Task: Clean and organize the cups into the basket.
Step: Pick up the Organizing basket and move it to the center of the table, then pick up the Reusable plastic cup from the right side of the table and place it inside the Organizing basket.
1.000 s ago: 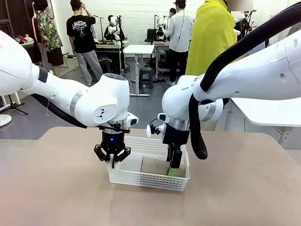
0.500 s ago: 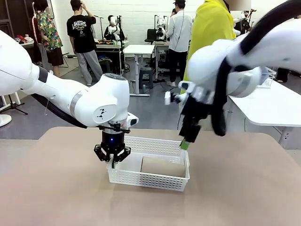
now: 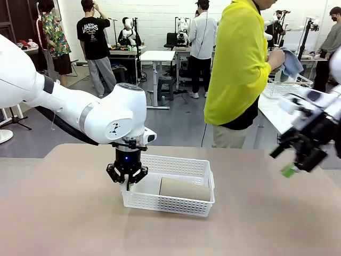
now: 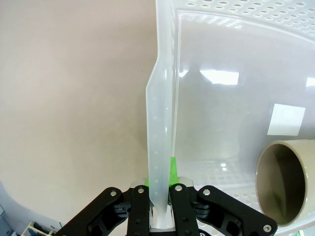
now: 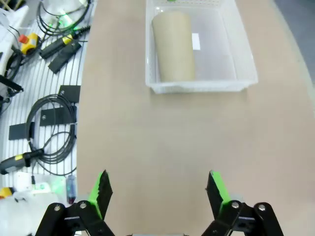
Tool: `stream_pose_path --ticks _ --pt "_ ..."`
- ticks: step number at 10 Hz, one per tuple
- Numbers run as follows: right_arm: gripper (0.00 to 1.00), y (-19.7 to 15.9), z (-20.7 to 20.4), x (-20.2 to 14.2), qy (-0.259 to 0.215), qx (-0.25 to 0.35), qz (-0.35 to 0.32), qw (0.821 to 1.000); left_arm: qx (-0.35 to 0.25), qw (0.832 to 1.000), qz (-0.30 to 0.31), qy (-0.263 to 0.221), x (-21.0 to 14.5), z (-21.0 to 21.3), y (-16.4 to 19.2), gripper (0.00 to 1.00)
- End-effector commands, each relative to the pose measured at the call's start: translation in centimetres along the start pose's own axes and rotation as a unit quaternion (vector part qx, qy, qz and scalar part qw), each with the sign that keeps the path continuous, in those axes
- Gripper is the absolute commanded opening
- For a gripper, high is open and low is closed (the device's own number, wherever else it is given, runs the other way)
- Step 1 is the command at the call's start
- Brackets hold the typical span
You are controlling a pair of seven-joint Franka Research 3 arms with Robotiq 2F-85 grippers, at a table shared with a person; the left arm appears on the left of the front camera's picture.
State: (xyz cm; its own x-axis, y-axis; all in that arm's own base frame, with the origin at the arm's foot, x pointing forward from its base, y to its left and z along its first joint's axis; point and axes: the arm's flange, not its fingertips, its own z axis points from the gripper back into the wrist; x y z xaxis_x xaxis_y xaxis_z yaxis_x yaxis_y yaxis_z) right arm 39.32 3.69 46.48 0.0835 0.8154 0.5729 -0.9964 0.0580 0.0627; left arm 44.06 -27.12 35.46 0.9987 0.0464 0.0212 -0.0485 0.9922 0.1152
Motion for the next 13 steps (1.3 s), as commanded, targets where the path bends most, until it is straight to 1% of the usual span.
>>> stream_pose_path --ticks 1,3,4,5,8,9,10,13 --pt "1.00 0.1 1.3 -5.1 -0.095 0.011 -0.002 0.995 0.004 1.000 -0.004 0.004 -0.1 -0.4 0.2 0.00" --pt "1.00 0.8 2.5 -10.2 -0.154 -0.014 -0.025 0.988 0.004 1.000 -0.004 0.004 -0.1 -0.4 0.2 0.00" --pt "1.00 1.5 2.7 -12.7 -0.192 -0.034 -0.033 0.980 0.004 1.000 -0.004 0.004 -0.1 -0.4 0.2 0.00" --pt "1.00 2.3 2.8 -14.7 -0.216 -0.047 -0.043 0.974 0.004 1.000 -0.004 0.004 -0.1 -0.4 0.2 0.00" --pt "1.00 4.9 3.4 -18.8 -0.270 -0.094 -0.033 0.958 0.004 1.000 -0.004 0.004 -0.1 -0.4 0.2 0.00" --pt "1.00 5.6 3.6 -19.5 -0.282 -0.112 -0.035 0.952 0.004 1.000 -0.004 0.004 -0.1 -0.4 0.2 0.00" --pt "1.00 4.3 3.9 -18.1 -0.242 -0.076 -0.051 0.966 0.004 1.000 -0.004 0.004 -0.1 -0.4 0.2 0.00" --pt "1.00 4.3 3.9 -18.1 -0.242 -0.076 -0.051 0.966 0.004 1.000 -0.004 0.004 -0.1 -0.4 0.2 0.00"
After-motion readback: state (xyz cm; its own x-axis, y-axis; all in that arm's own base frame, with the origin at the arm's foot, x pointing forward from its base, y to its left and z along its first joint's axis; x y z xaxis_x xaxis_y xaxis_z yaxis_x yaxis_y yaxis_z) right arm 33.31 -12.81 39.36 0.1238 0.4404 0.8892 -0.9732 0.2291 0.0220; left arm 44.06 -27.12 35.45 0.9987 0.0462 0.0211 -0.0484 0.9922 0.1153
